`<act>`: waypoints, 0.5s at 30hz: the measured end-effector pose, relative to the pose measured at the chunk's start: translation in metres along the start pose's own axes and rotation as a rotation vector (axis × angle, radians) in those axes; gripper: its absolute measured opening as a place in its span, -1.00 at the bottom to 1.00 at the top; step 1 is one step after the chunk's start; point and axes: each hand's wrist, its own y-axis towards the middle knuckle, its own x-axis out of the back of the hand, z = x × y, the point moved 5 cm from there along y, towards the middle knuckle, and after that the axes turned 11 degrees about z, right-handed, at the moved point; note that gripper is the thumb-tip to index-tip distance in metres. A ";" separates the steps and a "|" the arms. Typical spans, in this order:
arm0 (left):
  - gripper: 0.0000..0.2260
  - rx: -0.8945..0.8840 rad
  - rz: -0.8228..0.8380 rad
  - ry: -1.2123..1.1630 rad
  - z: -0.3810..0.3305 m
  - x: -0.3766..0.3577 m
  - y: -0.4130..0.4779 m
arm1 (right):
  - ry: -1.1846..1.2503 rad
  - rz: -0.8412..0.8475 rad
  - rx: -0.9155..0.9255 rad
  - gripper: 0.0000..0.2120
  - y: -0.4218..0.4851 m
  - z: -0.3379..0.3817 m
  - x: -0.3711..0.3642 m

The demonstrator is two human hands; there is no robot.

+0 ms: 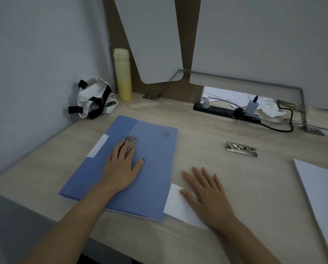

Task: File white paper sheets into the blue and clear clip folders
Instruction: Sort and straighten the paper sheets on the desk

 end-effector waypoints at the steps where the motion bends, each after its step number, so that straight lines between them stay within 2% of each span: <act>1: -0.36 0.003 -0.019 0.014 0.001 -0.005 -0.001 | 0.006 -0.012 0.000 -0.05 0.001 -0.001 0.002; 4: -0.26 0.009 -0.056 0.004 0.004 -0.011 -0.001 | 0.049 -0.071 0.022 -0.19 0.011 -0.008 0.015; 8: -0.24 0.015 -0.084 0.013 0.004 -0.011 -0.001 | 0.009 -0.046 -0.007 0.00 0.020 -0.008 0.011; 10: -0.19 0.010 -0.090 -0.001 0.004 -0.010 -0.002 | -0.017 -0.043 -0.024 -0.03 0.020 -0.006 0.005; 13: -0.33 0.013 -0.117 -0.051 0.002 -0.008 -0.007 | 0.000 -0.066 -0.028 -0.06 0.019 -0.009 0.006; 15: -0.37 0.057 -0.201 -0.104 0.003 -0.002 -0.014 | 0.006 -0.075 -0.025 -0.06 0.020 -0.010 0.007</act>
